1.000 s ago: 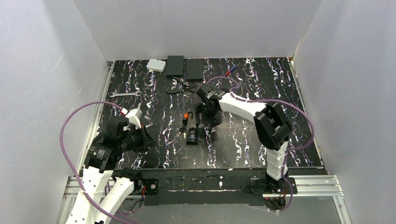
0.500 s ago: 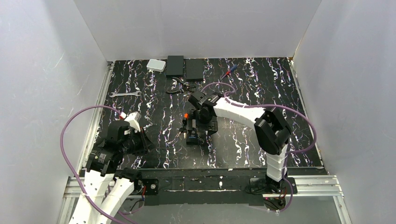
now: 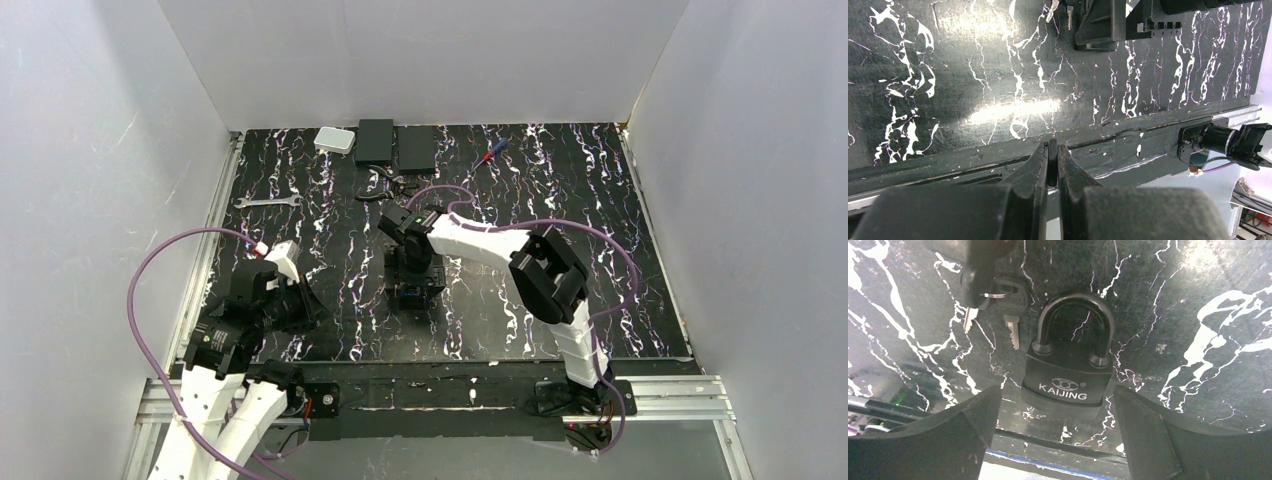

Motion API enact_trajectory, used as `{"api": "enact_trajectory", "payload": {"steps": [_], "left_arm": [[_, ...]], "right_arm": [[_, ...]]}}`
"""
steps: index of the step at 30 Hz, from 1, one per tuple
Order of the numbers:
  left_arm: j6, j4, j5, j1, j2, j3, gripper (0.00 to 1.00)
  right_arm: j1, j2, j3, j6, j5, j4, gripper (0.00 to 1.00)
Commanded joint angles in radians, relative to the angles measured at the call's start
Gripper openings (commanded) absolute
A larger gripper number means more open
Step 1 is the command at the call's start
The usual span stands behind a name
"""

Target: Unlock with the key

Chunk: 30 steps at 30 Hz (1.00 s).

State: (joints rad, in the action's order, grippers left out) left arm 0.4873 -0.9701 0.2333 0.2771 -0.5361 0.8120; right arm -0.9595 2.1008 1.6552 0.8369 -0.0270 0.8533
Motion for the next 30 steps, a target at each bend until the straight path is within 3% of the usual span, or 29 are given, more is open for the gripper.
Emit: {"api": "enact_trajectory", "payload": {"steps": [1, 5, 10, 12, 17, 24, 27, 30], "left_arm": [[0.004, -0.014, -0.022, 0.002, 0.011, 0.000, 0.00], [0.005, -0.014, -0.024, 0.003, 0.013, 0.000, 0.00], [0.006, -0.012, -0.020, 0.002, 0.012, -0.001, 0.00], [0.004, -0.009, -0.015, 0.003, 0.010, -0.002, 0.00], [-0.002, -0.005, 0.001, 0.002, -0.001, -0.002, 0.00], [-0.008, 0.002, 0.019, 0.002, -0.012, -0.006, 0.00], [-0.013, 0.006, 0.035, 0.003, -0.025, -0.007, 0.00], [-0.014, 0.014, 0.051, 0.002, -0.036, -0.007, 0.00]], "right_arm": [[-0.003, 0.039, 0.067, -0.008, 0.064, 0.089, 0.87], [-0.004, 0.067, 0.087, -0.030, 0.088, 0.114, 0.74], [-0.017, 0.125, 0.164, -0.089, 0.170, 0.200, 0.40], [-0.024, 0.129, 0.175, -0.103, 0.191, 0.215, 0.33], [-0.025, 0.111, 0.199, -0.135, 0.260, 0.252, 0.37], [-0.031, 0.065, 0.209, -0.173, 0.498, 0.390, 0.30], [-0.056, 0.059, 0.255, -0.173, 0.617, 0.470, 0.35], [-0.067, 0.077, 0.314, -0.156, 0.694, 0.559, 0.15]]}}
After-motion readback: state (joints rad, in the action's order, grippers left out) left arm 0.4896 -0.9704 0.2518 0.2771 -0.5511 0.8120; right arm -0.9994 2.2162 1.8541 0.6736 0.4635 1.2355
